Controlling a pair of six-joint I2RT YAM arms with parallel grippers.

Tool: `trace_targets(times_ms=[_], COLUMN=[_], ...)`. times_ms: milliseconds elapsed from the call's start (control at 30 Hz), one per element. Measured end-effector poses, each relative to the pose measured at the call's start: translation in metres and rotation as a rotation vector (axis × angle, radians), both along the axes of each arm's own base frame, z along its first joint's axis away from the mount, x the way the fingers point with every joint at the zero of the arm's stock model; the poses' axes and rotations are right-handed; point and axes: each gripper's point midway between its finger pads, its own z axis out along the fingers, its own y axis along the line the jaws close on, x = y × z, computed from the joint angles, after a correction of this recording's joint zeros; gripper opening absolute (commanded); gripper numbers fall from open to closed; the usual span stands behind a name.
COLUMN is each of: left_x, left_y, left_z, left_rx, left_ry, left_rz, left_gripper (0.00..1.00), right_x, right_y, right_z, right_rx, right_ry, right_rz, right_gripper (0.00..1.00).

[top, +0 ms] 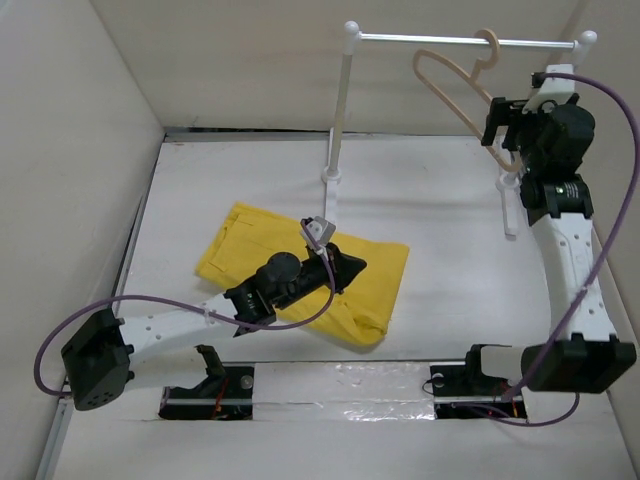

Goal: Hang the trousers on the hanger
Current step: Pick up the hanger from the clothesline.

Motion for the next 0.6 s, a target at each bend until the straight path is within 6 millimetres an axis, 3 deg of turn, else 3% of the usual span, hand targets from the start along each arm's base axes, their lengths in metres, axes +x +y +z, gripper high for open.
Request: trace_targets(times_ms=[67, 167, 400, 467, 600], left_x=[-0.001, -0.003, -0.008, -0.009, -0.009], left_y=[0.001, 0.001, 0.009, 0.010, 0.010], left_z=[0.004, 0.000, -0.004, -0.001, 0.002], left_rx=[-0.012, -0.007, -0.008, -0.017, -0.024], left_ry=[-0.006, -0.001, 0.006, 0.001, -0.002], left_rz=[0.000, -0.010, -0.013, -0.012, -0.011], left_gripper=[0.00, 0.05, 0.06, 0.07, 0.07], right_x=[0.023, 0.040, 0.049, 0.052, 0.056], right_y=[-0.002, -0.006, -0.024, -0.024, -0.010], right_z=[-0.033, -0.061, -0.069, -0.070, -0.076], right_rx=[-0.004, -0.007, -0.008, -0.001, 0.030], right_ry=[0.087, 0.163, 0.175, 0.172, 0.167], right_rz=[0.043, 0.081, 0.091, 0.110, 0.182], right_gripper=[1.00, 0.99, 0.90, 0.82, 0.50])
